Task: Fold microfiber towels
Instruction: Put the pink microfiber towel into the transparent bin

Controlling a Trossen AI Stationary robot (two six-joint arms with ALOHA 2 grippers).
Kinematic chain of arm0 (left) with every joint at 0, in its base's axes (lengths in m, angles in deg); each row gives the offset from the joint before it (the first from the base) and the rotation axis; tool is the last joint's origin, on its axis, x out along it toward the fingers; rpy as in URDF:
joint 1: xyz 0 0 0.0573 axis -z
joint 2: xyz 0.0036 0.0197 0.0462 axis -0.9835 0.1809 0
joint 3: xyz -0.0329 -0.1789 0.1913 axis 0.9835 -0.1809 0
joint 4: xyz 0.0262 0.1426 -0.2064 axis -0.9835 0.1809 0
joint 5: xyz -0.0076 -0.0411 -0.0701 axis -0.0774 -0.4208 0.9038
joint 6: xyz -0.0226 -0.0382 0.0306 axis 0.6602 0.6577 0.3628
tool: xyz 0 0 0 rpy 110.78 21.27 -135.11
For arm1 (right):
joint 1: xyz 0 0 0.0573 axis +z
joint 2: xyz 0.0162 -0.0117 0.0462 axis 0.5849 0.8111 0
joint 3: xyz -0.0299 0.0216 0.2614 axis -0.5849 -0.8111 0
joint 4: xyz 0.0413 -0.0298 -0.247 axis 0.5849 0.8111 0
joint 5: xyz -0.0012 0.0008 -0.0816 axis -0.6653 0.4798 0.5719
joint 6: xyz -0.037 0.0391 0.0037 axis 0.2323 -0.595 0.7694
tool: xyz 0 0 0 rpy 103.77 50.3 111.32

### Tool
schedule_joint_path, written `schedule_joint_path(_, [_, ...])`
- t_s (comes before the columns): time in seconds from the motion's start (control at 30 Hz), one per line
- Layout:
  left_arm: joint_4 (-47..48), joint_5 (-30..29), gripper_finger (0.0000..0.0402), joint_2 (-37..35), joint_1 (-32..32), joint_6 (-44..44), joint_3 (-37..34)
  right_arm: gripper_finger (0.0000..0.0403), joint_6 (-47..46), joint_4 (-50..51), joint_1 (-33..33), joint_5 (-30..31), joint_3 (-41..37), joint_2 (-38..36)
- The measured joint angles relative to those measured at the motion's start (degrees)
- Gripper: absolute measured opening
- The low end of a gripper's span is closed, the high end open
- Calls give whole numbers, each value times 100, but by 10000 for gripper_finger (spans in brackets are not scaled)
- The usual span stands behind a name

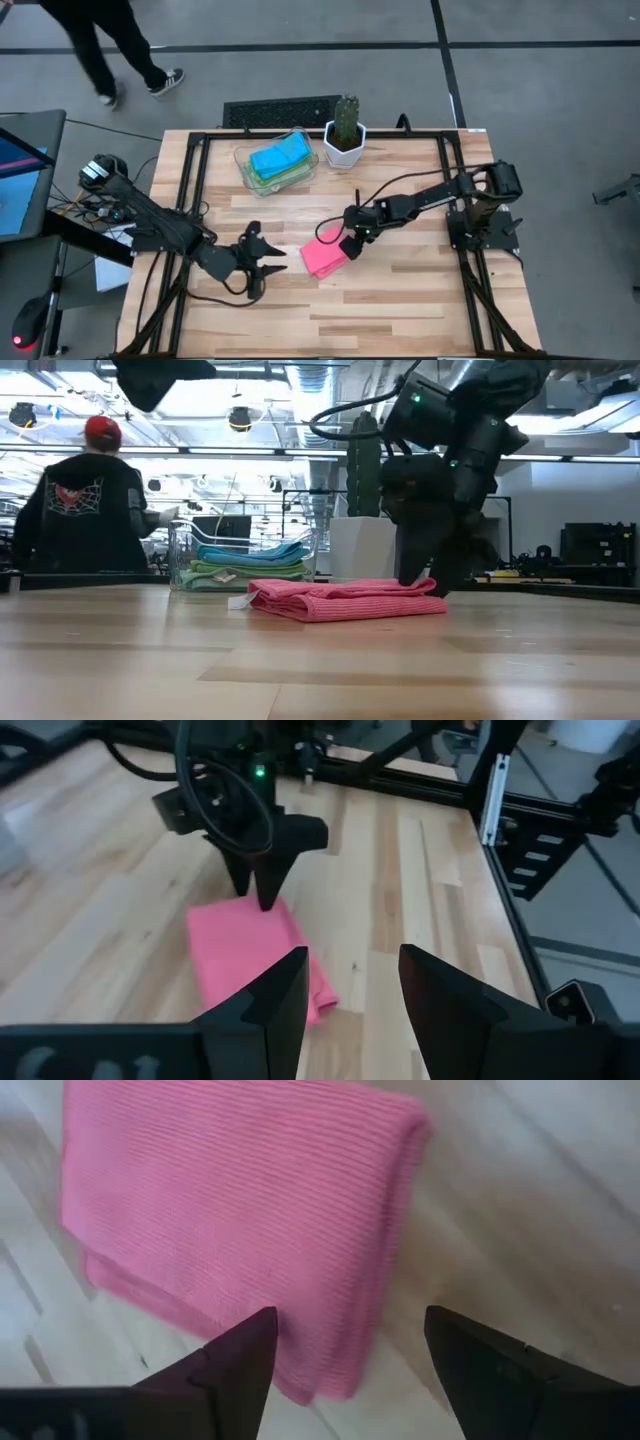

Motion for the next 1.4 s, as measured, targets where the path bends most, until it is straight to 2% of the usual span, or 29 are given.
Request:
schedule_joint_path(0.23, [286,-445,150,-127,262,52,0,281,26,-107,-174,321,0,-139])
schedule_joint_path(0.43, [551,-591,150,-127,350,205,0,281,176,-247,-63,615,61,299])
schedule_joint_path(0.53, [678,-665,150,-127,353,288,0,281,193,-75,-16,617,359,583])
schedule_joint_path(0.67, [792,-683,150,-127,353,398,0,271,507,717,103,794,989,904])
schedule_joint_path(0.87, [876,-628,150,-127,358,525,0,190,784,1767,279,1149,1786,1389])
schedule_joint_path(1.17, [1278,-646,150,-617,485,627,0,22,933,1832,268,797,2042,1430])
schedule_joint_path(1.4, [1960,-1184,140,-1702,771,631,0,16,1346,1807,8,646,2569,1229])
